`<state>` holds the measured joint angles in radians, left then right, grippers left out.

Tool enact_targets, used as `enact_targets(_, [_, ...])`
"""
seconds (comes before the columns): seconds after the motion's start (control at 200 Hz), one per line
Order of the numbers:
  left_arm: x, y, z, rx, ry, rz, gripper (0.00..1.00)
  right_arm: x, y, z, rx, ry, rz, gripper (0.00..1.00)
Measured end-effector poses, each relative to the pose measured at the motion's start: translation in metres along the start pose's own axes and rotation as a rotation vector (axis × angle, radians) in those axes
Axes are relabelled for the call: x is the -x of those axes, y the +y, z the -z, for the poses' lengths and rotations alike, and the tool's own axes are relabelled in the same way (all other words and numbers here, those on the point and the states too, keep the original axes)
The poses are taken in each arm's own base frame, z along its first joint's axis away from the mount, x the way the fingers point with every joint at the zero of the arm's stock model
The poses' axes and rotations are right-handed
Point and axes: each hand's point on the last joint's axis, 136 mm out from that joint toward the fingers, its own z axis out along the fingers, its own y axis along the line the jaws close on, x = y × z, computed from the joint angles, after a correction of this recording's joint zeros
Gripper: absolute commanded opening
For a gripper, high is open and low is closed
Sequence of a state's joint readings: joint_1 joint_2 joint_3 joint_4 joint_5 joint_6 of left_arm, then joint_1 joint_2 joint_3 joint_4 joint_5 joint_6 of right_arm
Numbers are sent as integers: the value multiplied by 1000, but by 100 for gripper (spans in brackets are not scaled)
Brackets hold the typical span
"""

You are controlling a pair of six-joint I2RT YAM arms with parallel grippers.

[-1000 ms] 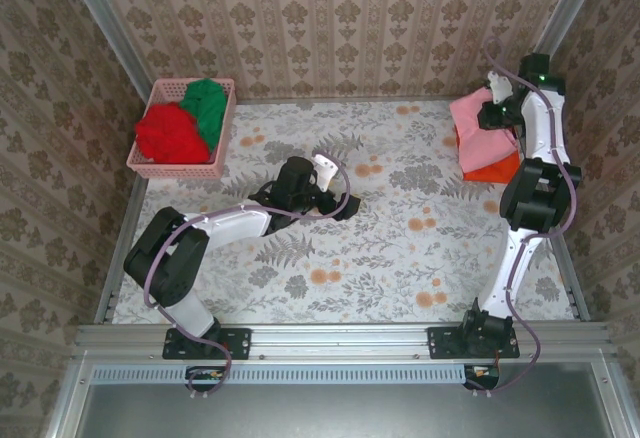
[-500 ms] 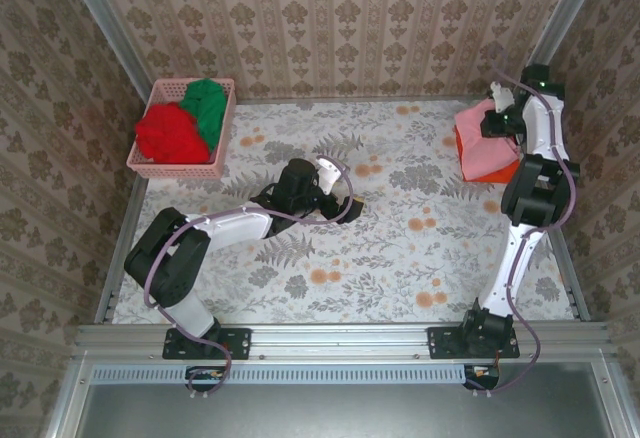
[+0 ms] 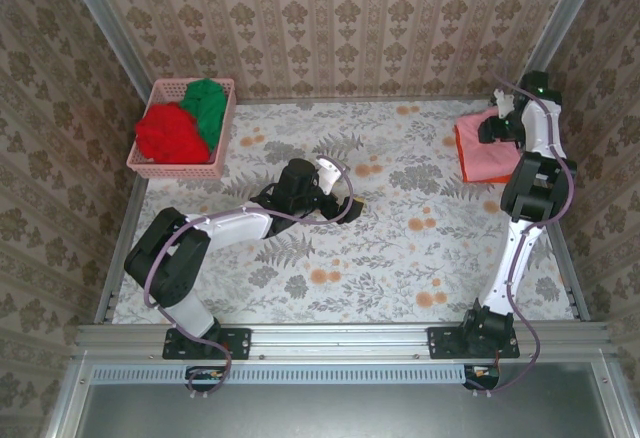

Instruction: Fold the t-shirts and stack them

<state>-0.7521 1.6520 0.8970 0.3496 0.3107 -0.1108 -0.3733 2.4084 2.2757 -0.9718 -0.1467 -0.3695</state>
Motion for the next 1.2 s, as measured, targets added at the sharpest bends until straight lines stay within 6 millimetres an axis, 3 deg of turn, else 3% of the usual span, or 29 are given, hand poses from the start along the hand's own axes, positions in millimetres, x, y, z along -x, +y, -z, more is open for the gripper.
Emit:
enact_targets(0.115, [0, 0, 0, 0, 0, 0, 100, 6, -14, 6, -82, -13, -33, 94])
enact_targets(0.235, [0, 0, 0, 0, 0, 0, 100, 7, -23, 14, -174, -22, -61, 96])
enact_targets(0.43, [1, 0, 0, 0, -3, -1, 100, 4, 0, 33, -212, -81, -74, 94])
enact_targets(0.53, [1, 0, 0, 0, -3, -1, 100, 12, 8, 32, -205, -120, -92, 92])
enact_targets(0.63, [1, 0, 0, 2, -3, 0, 100, 13, 8, 17, -197, -118, -116, 92])
enact_targets(0.81, [-10, 5, 2, 28, 13, 5, 100, 10, -7, -34, -174, -73, -167, 92])
enact_targets(0.895, [-13, 5, 5, 34, 17, 6, 100, 8, -11, -44, -148, -60, -185, 94])
enact_targets(1.07, [-9, 8, 14, 70, -2, -16, 100, 7, -4, -31, -103, -87, -206, 98])
enact_targets(1.2, [-5, 20, 34, 135, -27, -49, 100, -9, 14, -1, -76, -113, -216, 100])
